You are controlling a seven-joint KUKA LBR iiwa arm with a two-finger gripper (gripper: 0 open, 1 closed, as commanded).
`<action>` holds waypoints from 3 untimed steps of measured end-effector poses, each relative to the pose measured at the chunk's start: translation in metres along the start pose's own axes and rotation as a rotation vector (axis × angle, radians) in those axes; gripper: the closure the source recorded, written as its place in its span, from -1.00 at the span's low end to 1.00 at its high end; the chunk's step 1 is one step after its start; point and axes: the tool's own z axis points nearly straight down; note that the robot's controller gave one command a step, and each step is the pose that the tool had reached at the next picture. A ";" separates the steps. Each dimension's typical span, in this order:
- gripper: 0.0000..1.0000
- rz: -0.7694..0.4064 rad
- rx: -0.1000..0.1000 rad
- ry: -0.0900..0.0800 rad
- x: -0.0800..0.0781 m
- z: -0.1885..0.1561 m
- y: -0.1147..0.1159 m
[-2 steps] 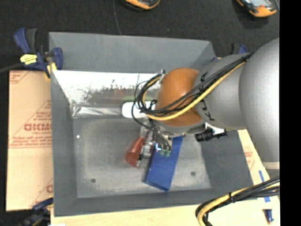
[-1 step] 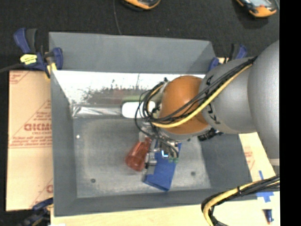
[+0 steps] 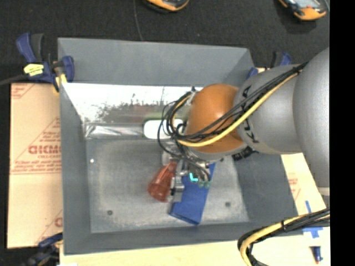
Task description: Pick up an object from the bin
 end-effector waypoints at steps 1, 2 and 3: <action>-1.00 -0.381 0.000 -0.001 -0.009 -0.007 0.003; -1.00 -0.340 -0.001 -0.002 -0.007 0.011 -0.005; -1.00 -0.528 0.000 -0.002 -0.007 0.019 -0.003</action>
Offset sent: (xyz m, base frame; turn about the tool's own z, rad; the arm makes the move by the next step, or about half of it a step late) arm 0.0065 -0.0054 -0.0119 -0.3395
